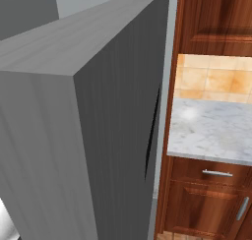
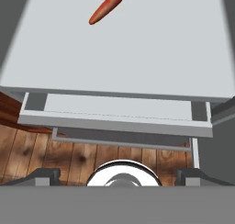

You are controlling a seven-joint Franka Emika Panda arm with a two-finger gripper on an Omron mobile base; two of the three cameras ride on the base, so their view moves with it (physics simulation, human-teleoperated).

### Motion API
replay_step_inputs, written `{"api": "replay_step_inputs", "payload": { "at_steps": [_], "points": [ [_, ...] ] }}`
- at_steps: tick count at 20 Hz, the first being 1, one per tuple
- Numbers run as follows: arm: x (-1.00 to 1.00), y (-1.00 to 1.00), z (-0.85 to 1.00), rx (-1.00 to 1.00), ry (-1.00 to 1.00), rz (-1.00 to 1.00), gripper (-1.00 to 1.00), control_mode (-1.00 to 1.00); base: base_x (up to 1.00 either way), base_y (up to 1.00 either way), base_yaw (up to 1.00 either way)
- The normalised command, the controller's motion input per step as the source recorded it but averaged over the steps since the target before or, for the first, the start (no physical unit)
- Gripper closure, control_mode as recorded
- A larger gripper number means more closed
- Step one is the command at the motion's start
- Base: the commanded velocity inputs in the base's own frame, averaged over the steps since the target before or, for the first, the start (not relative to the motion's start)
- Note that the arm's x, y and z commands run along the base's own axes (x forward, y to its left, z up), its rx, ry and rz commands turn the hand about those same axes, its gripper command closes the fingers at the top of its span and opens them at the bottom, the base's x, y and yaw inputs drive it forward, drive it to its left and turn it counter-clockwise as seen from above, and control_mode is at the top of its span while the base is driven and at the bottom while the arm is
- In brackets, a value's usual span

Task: Fully open the fridge drawer.

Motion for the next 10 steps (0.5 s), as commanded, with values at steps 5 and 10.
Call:
{"api": "replay_step_inputs", "payload": {
  "at_steps": [5,10],
  "points": [
    [0.00,0.00,0.00,0.00,0.00,0.00,-1.00,-1.00,0.00,0.00,0.00],
    [0.00,0.00,0.00,0.00,0.00,0.00,-1.00,-1.00,0.00,0.00,0.00]
  ]
}}
